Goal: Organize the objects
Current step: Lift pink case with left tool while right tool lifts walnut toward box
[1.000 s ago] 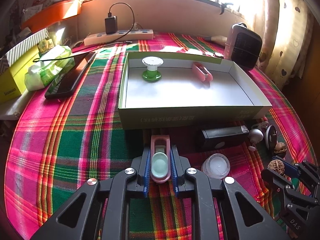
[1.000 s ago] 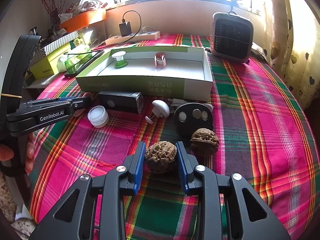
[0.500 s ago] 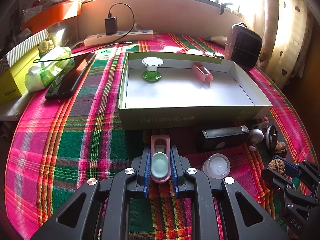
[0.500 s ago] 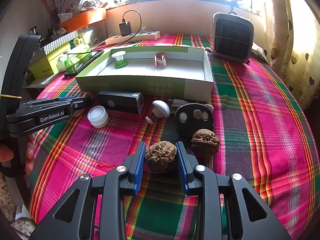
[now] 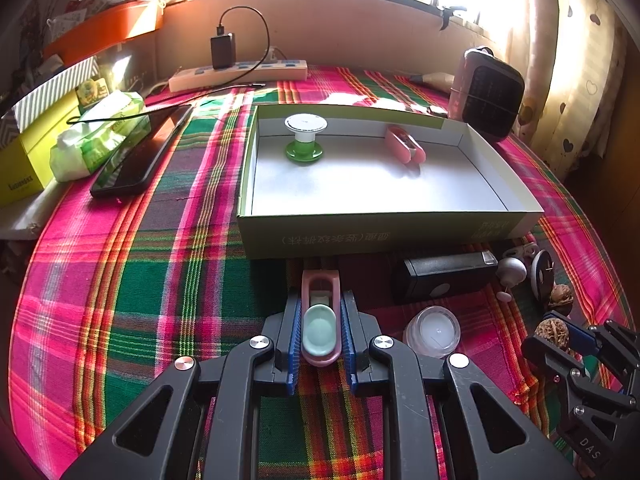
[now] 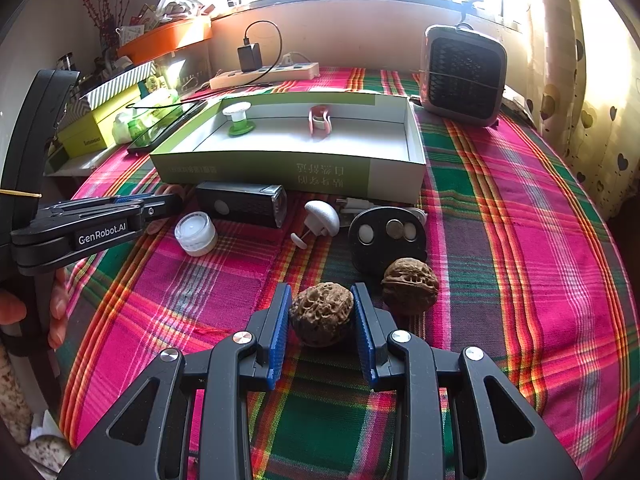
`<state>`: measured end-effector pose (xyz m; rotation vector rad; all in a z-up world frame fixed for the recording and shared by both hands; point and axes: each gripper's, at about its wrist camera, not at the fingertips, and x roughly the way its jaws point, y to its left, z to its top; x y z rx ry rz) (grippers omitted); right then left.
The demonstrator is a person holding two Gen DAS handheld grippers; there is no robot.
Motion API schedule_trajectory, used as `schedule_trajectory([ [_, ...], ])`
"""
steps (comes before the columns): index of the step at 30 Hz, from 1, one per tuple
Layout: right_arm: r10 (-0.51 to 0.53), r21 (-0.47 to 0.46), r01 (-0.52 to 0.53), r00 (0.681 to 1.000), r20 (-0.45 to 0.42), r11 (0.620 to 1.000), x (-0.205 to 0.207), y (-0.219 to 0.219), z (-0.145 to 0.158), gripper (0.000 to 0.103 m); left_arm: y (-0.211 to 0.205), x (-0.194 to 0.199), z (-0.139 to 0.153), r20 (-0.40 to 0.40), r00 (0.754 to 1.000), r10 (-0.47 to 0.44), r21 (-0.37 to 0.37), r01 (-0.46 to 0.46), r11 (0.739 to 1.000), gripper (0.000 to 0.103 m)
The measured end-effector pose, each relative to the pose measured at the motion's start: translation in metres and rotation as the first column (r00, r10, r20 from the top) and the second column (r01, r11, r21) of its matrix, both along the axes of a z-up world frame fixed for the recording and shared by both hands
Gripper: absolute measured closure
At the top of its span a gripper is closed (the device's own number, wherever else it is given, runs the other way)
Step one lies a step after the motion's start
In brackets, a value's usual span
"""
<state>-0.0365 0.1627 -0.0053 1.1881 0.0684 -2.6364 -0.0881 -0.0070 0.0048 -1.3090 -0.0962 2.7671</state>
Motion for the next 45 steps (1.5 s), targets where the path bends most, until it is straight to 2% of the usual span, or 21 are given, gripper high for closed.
schedule_trajectory([
  [15, 0.003, -0.009, -0.003, 1.000, -0.009, 1.000, 0.000, -0.004, 0.005, 0.071, 0.000, 0.005, 0.000, -0.001, 1.000, -0.011, -0.001, 0.011, 1.000, 0.087],
  [28, 0.025, -0.020, -0.026, 0.998, -0.061, 0.999, -0.009, -0.007, 0.030, 0.071, 0.002, 0.007, 0.021, -0.030, 0.999, -0.039, 0.014, 0.039, 0.999, 0.087],
  [45, 0.027, 0.001, -0.027, 0.996, -0.086, 1.000, -0.065, -0.007, 0.054, 0.071, 0.011, -0.032, 0.040, -0.041, 0.996, -0.084, 0.029, 0.085, 0.996, 0.087],
])
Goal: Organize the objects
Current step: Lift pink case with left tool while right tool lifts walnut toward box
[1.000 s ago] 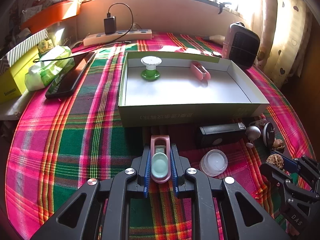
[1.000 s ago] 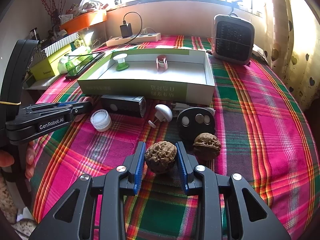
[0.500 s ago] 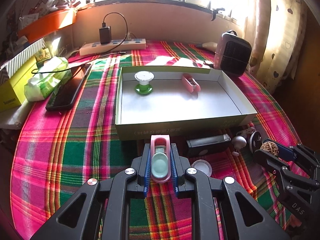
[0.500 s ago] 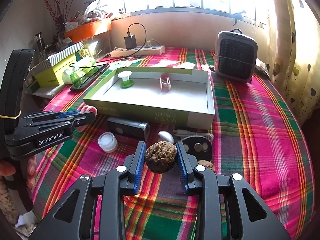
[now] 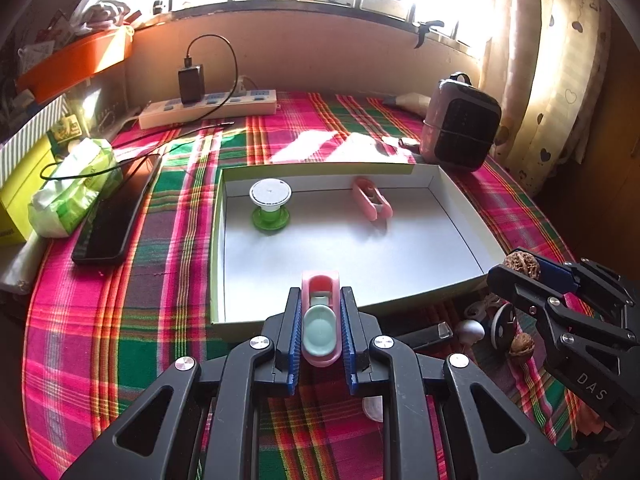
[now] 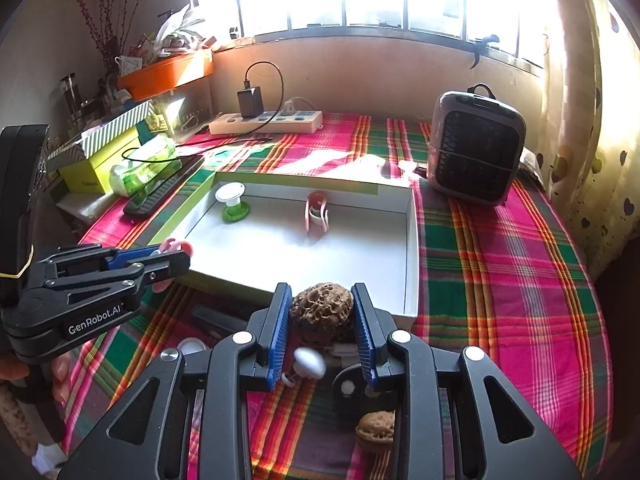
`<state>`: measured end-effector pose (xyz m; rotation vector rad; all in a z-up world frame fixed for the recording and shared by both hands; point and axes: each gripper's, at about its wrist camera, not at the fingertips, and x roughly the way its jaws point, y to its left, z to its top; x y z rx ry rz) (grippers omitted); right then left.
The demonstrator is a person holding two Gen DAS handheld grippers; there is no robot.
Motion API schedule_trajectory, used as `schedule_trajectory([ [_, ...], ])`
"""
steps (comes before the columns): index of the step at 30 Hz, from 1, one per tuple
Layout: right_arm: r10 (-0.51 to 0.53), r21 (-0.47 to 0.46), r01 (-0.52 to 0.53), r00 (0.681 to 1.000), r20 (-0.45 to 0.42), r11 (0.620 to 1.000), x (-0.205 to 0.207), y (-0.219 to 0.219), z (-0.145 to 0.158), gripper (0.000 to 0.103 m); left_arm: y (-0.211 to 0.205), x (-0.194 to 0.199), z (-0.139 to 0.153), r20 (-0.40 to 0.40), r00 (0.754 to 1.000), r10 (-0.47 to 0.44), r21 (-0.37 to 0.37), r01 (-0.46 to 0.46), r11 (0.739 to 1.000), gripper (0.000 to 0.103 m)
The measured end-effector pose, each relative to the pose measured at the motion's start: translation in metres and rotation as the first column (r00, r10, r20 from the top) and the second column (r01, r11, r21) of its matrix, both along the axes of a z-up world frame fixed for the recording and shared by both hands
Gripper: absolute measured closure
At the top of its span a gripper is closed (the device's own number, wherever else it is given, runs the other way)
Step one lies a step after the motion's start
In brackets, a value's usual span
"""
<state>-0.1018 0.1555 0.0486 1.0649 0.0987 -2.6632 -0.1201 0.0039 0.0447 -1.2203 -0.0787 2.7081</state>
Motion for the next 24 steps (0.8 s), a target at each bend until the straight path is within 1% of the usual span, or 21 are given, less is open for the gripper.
schedule_trajectory([
  [3, 0.000, 0.002, 0.000, 1.000, 0.004, 1.000, -0.012, -0.002, 0.001, 0.071, 0.003, -0.009, 0.001, -0.001, 1.000, -0.008, -0.003, 0.008, 1.000, 0.087],
  [7, -0.005, 0.005, 0.005, 1.000, 0.012, 1.000, -0.028, -0.003, 0.001, 0.071, 0.004, -0.022, 0.002, 0.006, 1.000, -0.009, 0.013, 0.009, 1.000, 0.087],
  [11, -0.016, 0.024, 0.015, 1.000, 0.020, 1.000, -0.046, -0.004, 0.001, 0.071, 0.007, -0.034, 0.004, 0.003, 1.000, -0.020, 0.011, 0.020, 1.000, 0.087],
  [24, -0.051, 0.075, 0.046, 0.996, 0.068, 0.996, -0.098, -0.005, -0.013, 0.071, 0.014, -0.077, -0.007, 0.039, 0.999, -0.024, -0.004, 0.024, 1.000, 0.087],
])
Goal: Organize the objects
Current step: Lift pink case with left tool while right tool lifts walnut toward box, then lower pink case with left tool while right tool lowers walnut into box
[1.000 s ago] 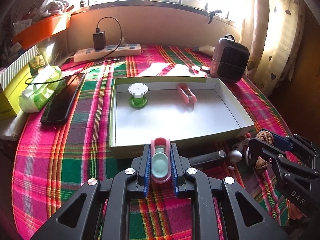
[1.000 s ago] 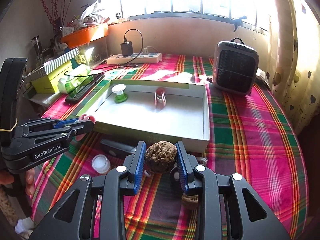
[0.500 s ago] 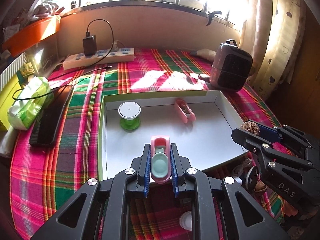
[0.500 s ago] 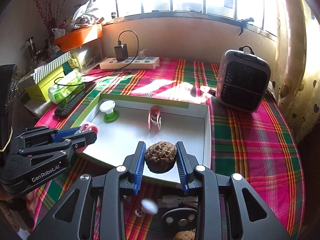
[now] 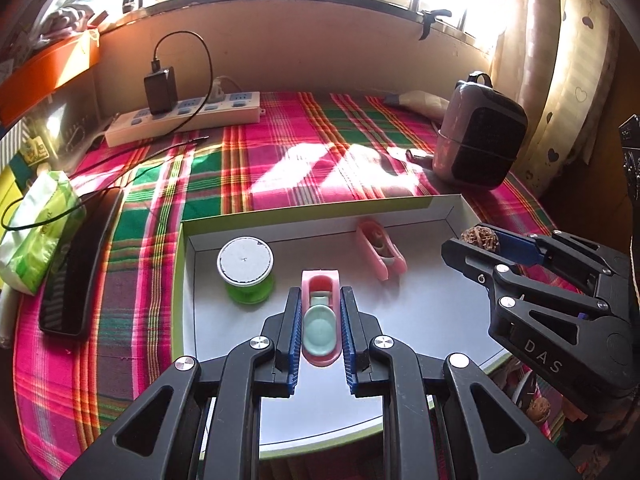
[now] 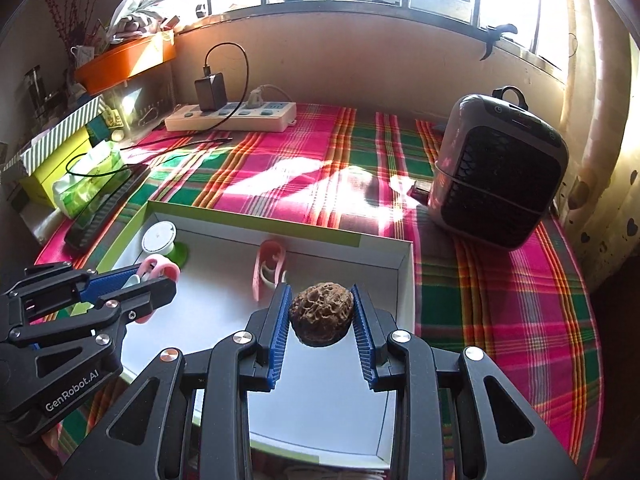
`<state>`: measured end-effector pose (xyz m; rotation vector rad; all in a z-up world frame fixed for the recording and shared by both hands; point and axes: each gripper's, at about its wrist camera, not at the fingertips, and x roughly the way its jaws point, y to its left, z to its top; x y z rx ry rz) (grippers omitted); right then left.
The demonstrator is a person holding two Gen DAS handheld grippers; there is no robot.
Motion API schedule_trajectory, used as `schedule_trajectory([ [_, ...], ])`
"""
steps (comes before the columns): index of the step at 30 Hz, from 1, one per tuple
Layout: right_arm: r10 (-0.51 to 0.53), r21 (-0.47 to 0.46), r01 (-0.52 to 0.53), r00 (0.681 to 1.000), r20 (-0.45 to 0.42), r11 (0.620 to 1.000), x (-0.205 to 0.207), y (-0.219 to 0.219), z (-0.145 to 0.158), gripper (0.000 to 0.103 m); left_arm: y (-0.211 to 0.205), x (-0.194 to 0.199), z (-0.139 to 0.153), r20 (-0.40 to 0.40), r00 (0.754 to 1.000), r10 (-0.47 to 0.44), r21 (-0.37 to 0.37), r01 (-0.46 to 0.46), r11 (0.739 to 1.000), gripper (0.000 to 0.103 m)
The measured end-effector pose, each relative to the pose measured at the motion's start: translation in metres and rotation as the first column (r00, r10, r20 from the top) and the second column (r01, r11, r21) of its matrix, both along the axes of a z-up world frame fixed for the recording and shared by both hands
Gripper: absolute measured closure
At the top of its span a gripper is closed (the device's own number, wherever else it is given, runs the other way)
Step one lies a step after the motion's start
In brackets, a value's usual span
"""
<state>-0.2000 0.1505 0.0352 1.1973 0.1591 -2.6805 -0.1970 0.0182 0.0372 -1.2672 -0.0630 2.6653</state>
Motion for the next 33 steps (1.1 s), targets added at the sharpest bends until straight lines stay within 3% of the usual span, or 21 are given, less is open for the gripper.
schedule_trajectory([
  [12, -0.011, -0.004, 0.011, 0.999, 0.047, 1.000, -0.029, 0.002, -0.012, 0.071, 0.007, -0.025, -0.009, 0.019, 1.000, -0.007, -0.028, 0.008, 1.000, 0.087],
  [33, -0.017, -0.004, 0.017, 0.996, 0.092, 1.000, -0.045, -0.002, -0.021, 0.071, 0.009, -0.044, -0.026, 0.059, 0.998, 0.008, -0.052, -0.005, 0.999, 0.087],
])
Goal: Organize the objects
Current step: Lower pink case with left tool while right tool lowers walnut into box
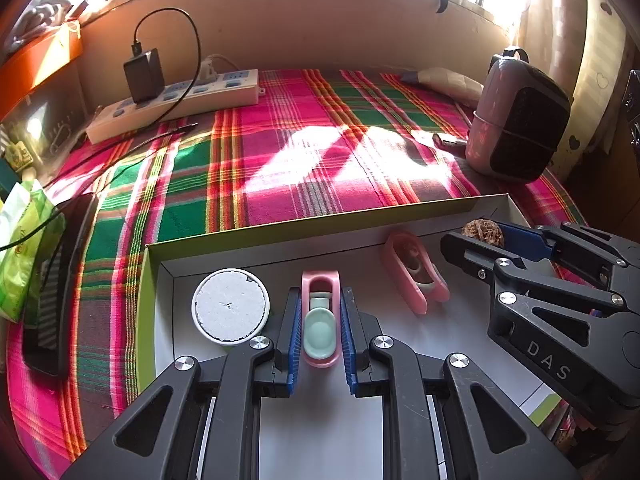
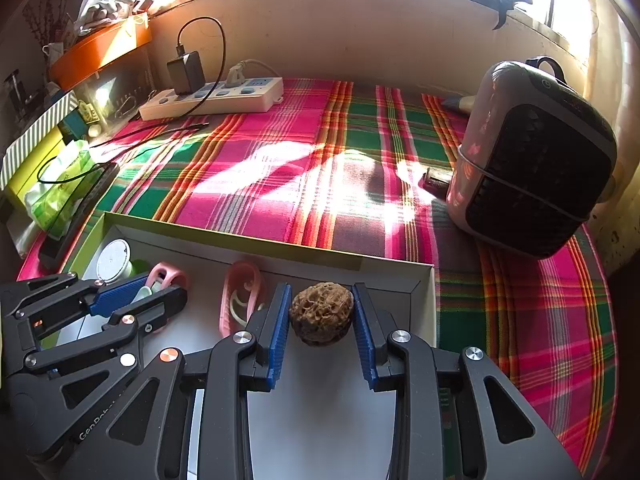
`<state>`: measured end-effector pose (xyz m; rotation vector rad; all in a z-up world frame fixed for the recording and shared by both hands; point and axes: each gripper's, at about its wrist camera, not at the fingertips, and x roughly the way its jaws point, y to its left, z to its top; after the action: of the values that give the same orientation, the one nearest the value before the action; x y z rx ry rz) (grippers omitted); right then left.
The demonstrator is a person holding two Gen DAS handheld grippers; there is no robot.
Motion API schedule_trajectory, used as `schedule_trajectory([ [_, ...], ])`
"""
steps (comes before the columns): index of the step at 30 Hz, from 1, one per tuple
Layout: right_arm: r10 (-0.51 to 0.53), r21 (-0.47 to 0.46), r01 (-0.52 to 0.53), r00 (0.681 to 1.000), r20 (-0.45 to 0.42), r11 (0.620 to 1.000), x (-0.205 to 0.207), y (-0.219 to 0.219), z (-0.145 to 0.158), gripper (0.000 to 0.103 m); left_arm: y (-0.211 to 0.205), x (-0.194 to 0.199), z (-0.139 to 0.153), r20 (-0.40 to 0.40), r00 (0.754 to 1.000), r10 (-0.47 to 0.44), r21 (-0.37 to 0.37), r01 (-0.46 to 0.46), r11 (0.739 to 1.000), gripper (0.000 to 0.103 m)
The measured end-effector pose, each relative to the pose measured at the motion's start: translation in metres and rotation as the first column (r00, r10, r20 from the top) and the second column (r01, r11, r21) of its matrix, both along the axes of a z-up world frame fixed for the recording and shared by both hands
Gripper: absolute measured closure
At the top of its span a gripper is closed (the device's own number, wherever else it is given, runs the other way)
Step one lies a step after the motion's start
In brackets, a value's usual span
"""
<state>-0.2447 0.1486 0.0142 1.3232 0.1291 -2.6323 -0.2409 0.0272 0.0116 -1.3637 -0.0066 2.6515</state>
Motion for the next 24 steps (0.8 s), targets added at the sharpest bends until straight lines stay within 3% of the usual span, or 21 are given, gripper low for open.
schedule_trajectory([
  [24, -0.019, -0.002, 0.019, 0.999, 0.032, 1.000, -0.0046, -0.0003, -0.0068, 0.071, -0.0035, -0.0031, -0.0001, 0.004, 1.000, 0.002, 0.009, -0.002, 1.000, 0.086],
])
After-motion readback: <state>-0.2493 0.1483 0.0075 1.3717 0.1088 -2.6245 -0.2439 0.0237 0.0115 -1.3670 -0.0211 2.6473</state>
